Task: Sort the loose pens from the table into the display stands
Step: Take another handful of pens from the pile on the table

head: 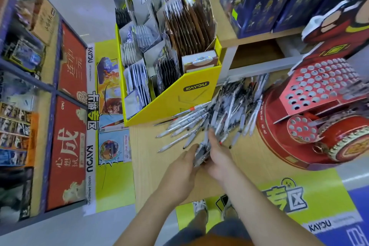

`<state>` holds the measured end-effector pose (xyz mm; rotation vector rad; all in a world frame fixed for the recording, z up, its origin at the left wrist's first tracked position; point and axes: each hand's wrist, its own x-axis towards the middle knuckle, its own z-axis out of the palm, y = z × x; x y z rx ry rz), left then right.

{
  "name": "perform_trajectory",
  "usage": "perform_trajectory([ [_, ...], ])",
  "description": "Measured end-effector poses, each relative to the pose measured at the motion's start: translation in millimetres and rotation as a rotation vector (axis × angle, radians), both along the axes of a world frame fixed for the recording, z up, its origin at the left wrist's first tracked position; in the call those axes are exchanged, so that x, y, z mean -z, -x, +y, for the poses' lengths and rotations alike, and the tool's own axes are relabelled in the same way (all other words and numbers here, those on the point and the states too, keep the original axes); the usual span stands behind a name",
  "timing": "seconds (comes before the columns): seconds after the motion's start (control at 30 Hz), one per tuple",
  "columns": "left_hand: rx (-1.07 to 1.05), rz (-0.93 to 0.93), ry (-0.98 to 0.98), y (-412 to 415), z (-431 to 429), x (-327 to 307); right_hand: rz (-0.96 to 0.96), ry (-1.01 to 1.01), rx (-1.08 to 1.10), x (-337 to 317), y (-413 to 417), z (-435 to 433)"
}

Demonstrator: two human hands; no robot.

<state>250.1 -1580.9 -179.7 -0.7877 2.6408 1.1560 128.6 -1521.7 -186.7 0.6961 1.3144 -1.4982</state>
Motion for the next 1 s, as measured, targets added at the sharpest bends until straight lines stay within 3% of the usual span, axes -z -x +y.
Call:
perform_trajectory([
  [0.1,0.057,-0.032,0.051,-15.4,-6.5,-9.3,0.021,0.022,0.028,1.9,3.7,4.0],
  [0.2,-0.109,-0.024,-0.060,-29.3,-21.1,-16.1,0.076,-0.073,-0.058,5.9,10.1,11.8],
  [0.33,-0.353,-0.038,-0.361,-12.4,-23.9,-16.1,0.328,-0.244,-0.242,7.5,11.4,27.0],
  [0.5,-0.443,-0.056,-0.452,38.6,1.1,5.4,0.746,-0.412,-0.480,6.2,14.2,47.9],
  [0.63,-0.569,-0.059,-0.659,67.9,18.0,7.3,0.899,-0.552,-0.729,-2.8,19.7,62.7],
  [0.7,-0.597,-0.047,-0.749,79.9,23.2,4.9,0.942,-0.530,-0.785,-8.2,20.7,69.1],
  [0.8,-0.628,0.009,-0.815,91.7,28.0,2.8,0.906,-0.380,-0.700,-14.4,21.0,75.3],
  [0.9,-0.675,0.116,-0.836,95.4,28.7,-0.6,0.637,-0.184,-0.486,-16.3,16.9,78.3],
  [1.0,-0.659,0.171,-0.851,94.9,27.8,-6.9,0.499,-0.107,-0.384,-18.8,17.4,84.4],
])
